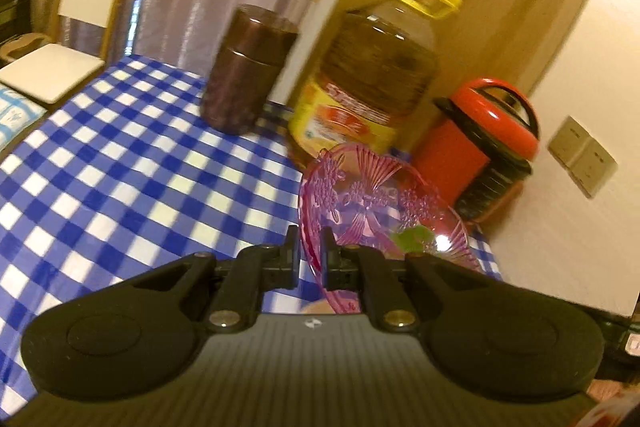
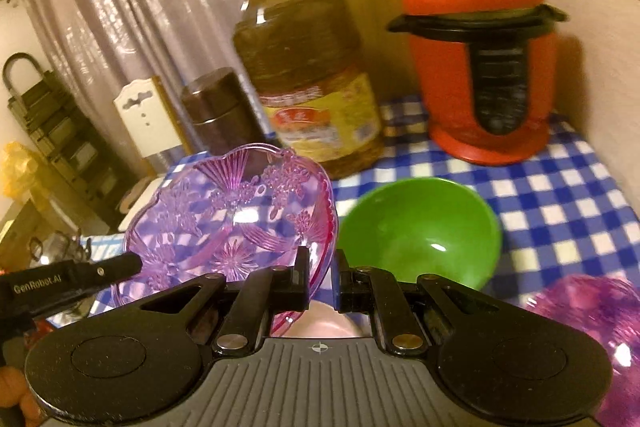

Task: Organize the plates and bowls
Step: 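Lift the pink plate with both tools and carry it to the plate stack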

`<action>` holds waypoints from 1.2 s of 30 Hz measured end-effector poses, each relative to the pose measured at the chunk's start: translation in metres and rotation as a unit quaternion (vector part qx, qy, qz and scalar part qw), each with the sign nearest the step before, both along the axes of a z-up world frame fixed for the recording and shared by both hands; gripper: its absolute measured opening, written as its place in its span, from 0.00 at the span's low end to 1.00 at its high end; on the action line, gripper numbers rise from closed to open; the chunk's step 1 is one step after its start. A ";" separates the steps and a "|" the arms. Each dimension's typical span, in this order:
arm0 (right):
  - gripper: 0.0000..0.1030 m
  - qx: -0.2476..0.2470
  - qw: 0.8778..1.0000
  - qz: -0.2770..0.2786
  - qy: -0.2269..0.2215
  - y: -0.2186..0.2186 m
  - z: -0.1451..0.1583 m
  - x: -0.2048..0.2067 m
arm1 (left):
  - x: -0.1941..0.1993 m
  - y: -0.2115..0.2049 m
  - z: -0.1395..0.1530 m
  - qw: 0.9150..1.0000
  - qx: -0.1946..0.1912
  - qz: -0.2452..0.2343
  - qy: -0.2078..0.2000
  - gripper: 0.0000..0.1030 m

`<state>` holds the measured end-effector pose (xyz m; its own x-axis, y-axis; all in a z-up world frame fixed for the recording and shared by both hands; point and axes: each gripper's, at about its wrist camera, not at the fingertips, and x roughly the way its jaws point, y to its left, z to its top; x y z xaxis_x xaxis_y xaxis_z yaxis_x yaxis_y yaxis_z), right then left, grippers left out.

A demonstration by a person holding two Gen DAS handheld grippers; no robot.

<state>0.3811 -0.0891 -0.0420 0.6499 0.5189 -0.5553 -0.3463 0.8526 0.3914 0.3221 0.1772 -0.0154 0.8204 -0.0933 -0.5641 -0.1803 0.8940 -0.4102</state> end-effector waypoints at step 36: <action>0.11 -0.052 0.978 -0.196 0.043 -0.206 -0.052 -0.094 | 0.020 -0.217 -0.047 0.974 0.033 -0.216 0.056 0.08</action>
